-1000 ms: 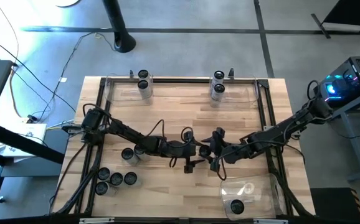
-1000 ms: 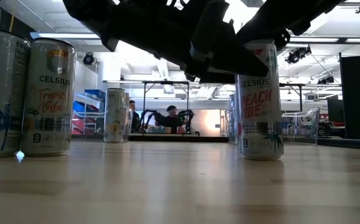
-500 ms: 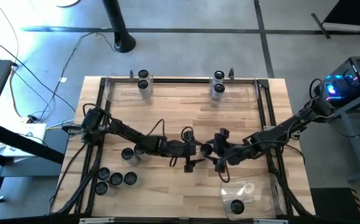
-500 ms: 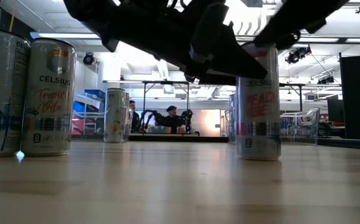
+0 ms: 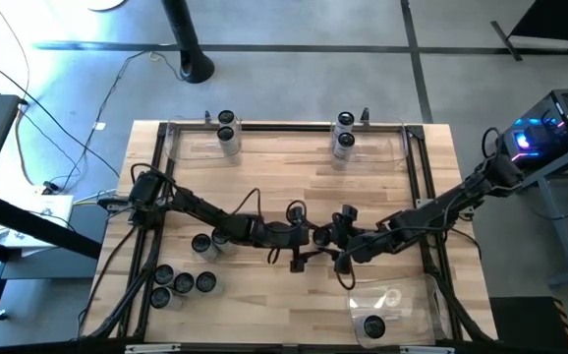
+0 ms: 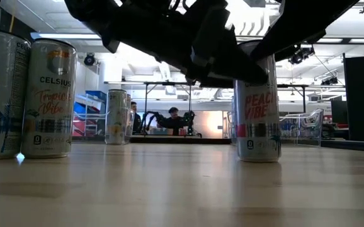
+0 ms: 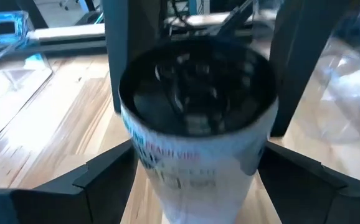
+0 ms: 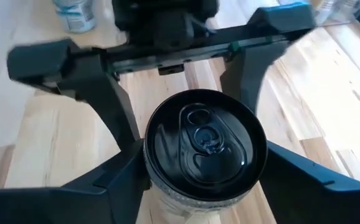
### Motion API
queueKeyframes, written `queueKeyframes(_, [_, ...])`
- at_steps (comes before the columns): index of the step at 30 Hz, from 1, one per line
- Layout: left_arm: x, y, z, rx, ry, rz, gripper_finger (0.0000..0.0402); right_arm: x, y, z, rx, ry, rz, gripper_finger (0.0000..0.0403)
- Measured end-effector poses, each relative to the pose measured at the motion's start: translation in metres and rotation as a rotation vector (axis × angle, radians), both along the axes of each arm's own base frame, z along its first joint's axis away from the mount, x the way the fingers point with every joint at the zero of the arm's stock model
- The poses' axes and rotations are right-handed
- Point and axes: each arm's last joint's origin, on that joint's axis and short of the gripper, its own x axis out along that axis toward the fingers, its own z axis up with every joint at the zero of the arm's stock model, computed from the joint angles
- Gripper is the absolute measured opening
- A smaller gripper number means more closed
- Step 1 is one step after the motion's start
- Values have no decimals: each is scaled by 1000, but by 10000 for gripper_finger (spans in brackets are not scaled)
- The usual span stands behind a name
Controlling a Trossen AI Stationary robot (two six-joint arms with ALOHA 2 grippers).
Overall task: Sort soda cans
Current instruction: Put the white-pink soda can into the bottom right transparent bin
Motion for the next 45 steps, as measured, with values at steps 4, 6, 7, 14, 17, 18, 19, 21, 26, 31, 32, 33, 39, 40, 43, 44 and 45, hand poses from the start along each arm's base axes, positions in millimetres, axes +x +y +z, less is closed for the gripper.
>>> queueKeyframes(4, [-7, -1, 10, 17, 49, 29, 310, -7, -1, 10, -3, -45, -66, 231])
queueKeyframes(6, [-12, -3, 16, 31, 75, 40, 310, -15, -3, 25, 17, -116, -101, 231])
queueKeyframes(7, [-14, -4, 17, 39, 82, 47, 310, -21, -3, 33, 30, -149, -112, 231])
queueKeyframes(14, [-22, -9, 26, 98, 103, 106, 310, -82, 1, 86, 137, -334, -31, 231])
queueKeyframes(17, [-23, -9, 24, 94, 112, 110, 310, -112, -1, 99, 229, -355, 45, 231])
queueKeyframes(18, [-23, -9, 24, 91, 113, 113, 310, -122, -2, 104, 267, -365, 68, 231])
queueKeyframes(19, [-23, -8, 24, 90, 114, 119, 310, -131, -3, 109, 299, -364, 87, 231])
queueKeyframes(21, [-23, -8, 24, 90, 118, 131, 310, -147, -4, 119, 355, -354, 117, 231])
queueKeyframes(26, [-23, -7, 23, 85, 118, 142, 310, -167, 7, 126, 376, -283, 154, 231])
queueKeyframes(31, [-23, -7, 23, 85, 119, 144, 310, -167, 36, 113, 364, -232, 153, 231])
queueKeyframes(32, [-23, -7, 24, 84, 117, 145, 310, -167, 42, 109, 355, -215, 153, 231])
queueKeyframes(33, [-23, -6, 24, 81, 114, 147, 310, -165, 48, 104, 338, -199, 153, 231])
queueKeyframes(39, [-23, -6, 24, 60, 108, 155, 310, -153, 80, 74, 274, -122, 108, 231])
queueKeyframes(40, [-23, -6, 24, 59, 109, 152, 310, -151, 83, 69, 262, -111, 99, 231])
queueKeyframes(43, [-22, -7, 25, 69, 100, 140, 310, -148, 91, 58, 242, -86, 73, 231])
queueKeyframes(44, [-21, -7, 26, 70, 90, 138, 310, -147, 94, 55, 237, -77, 68, 231])
queueKeyframes(45, [-21, -7, 27, 66, 81, 137, 310, -146, 96, 51, 232, -66, 69, 231])
